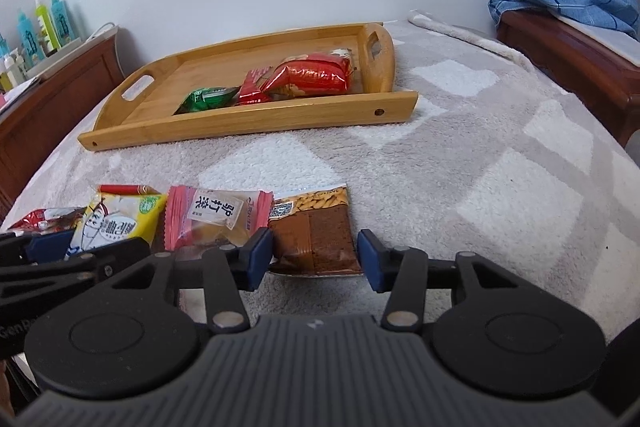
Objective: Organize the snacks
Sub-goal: 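Grasp the yellow America pack with the left tool while the right tool grasps the almond bar, then carry the yellow pack with the left tool while the right tool carries the almond bar to the tray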
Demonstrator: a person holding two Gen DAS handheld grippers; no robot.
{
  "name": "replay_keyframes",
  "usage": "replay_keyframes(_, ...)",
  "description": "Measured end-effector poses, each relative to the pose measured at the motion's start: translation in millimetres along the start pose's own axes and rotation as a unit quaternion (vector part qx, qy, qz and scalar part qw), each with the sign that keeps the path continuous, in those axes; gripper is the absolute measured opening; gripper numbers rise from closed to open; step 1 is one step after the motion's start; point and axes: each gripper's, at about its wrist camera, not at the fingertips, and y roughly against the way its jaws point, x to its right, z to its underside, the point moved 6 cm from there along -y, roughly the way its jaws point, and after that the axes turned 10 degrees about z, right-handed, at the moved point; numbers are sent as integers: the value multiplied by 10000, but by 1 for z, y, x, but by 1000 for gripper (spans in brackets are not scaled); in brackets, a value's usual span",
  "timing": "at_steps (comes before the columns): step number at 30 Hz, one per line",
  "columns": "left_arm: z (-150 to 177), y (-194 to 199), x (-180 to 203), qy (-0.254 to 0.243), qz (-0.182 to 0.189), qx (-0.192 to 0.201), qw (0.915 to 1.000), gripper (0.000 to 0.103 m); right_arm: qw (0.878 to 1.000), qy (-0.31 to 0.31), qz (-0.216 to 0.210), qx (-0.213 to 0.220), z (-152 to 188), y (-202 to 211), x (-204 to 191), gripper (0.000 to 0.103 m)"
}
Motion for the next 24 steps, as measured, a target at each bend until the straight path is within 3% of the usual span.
replay_keyframes(12,-8,5,-2,20,-95,34,9999,52,9996,281,15,-30,0,-3,-8,68)
replay_keyframes(15,-9,6,-4,72,-98,37,9999,52,9996,291,18,14,0,-1,-9,47)
replay_keyframes(24,-15,9,-10,175,-150,52,9997,52,9999,2,-76,145,-3,8,1,46)
